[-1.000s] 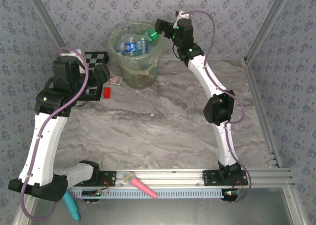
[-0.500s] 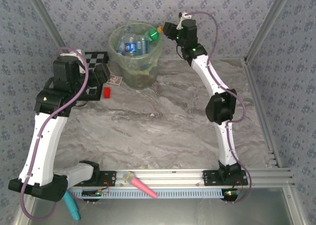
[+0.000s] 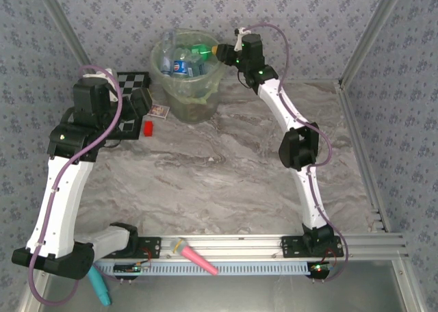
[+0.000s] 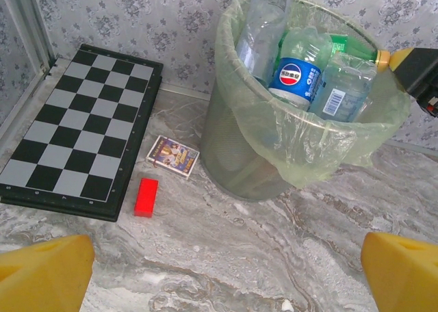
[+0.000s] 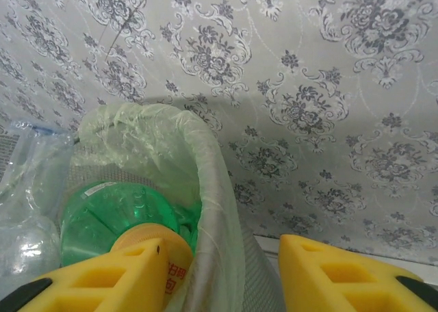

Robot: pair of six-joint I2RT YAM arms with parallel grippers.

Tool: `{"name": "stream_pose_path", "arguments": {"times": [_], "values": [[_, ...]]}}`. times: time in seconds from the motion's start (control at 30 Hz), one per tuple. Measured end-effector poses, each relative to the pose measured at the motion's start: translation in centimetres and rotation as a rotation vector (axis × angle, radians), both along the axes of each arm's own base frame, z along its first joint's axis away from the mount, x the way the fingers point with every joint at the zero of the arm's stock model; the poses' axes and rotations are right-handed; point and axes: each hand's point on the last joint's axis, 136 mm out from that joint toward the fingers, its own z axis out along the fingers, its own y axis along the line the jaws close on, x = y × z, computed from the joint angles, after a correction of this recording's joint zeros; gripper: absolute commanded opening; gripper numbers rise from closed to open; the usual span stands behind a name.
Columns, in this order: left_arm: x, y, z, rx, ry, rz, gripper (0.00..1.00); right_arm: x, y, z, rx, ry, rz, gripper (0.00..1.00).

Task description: Put the plastic bottles in the bin

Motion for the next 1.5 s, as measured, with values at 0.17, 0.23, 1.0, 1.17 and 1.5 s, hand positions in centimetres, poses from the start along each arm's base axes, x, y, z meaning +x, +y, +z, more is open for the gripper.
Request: {"name": "stream_pose_path", "arguments": {"times": [0.17,0.23,1.0,1.17,1.5], "values": [[0.0,0.0,0.0,0.000,0.000,0.000,1.00,0.0,-0.3,0.0,-0.003,0.003,-0.003,0.56],[0.0,0.0,0.0,0.000,0.000,0.000,1.00,-0.3,-0.4,0.0,-0.009,0.011,-0.003,0.62],[2.2,1.5,-10.1,0.061,0.064,0.097,1.00,-13.3,-11.6,3.6,-0.041,0.073,-0.134,1.00],[1.6,3.7,-15.6,0.137,0.042,0.185,1.00,-17.9,-15.7,-1.7,-0.124,0.174,-0.209,0.99],[0.1,7.4,-26.0,0.279,0.062,0.281,1.00,-26.5,-25.9,-14.3,-0.332,0.359,-0.447,0.99]]}}
